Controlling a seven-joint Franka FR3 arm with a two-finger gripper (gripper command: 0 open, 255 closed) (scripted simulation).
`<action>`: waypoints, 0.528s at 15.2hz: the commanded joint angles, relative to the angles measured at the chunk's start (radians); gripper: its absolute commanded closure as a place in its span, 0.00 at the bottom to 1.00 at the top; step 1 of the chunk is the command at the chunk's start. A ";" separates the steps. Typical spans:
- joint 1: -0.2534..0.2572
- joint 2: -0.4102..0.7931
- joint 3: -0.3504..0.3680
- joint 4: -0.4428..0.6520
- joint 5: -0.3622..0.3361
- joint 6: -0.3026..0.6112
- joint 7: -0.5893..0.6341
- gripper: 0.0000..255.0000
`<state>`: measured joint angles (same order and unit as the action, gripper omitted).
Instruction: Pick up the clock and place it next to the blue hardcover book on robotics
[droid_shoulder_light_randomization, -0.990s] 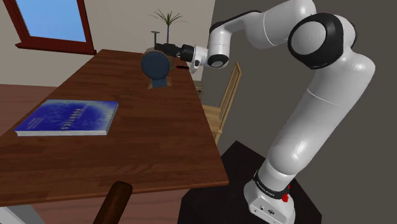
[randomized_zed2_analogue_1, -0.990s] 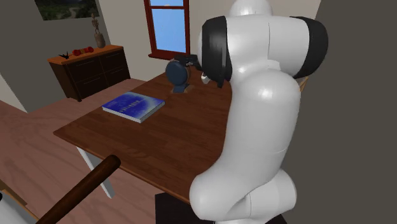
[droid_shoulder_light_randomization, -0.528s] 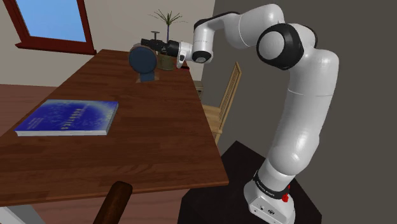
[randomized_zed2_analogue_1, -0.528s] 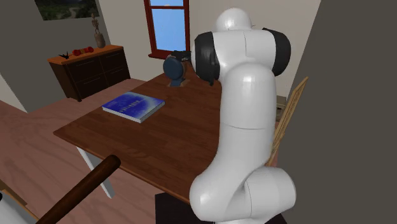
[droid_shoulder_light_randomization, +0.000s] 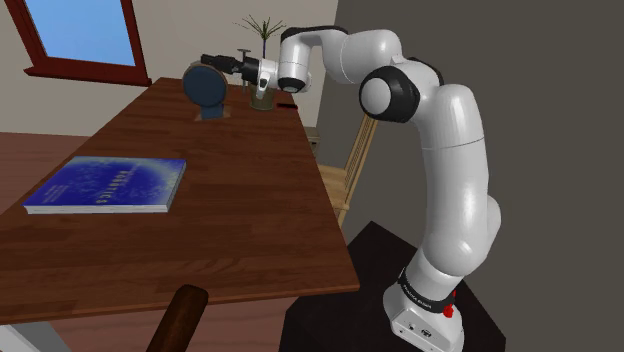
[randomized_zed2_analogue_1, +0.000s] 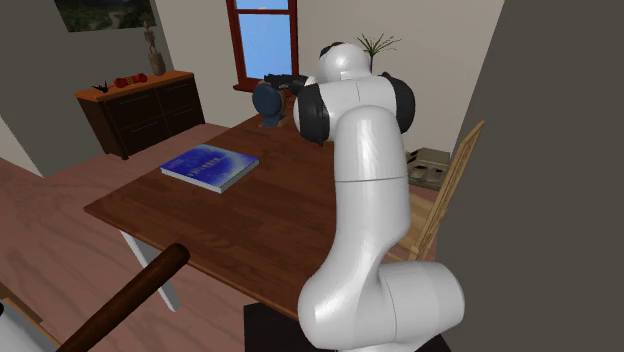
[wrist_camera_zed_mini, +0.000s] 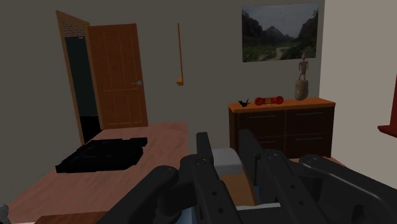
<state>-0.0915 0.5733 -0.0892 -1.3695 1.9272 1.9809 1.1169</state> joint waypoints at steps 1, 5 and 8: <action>-0.001 0.020 0.001 0.012 0.005 -0.002 -0.009 1.00; -0.005 0.037 0.006 -0.006 0.018 -0.014 -0.046 1.00; -0.008 0.052 0.008 -0.018 0.028 -0.024 -0.072 1.00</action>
<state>-0.0984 0.6216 -0.0817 -1.3830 1.9521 1.9607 1.0533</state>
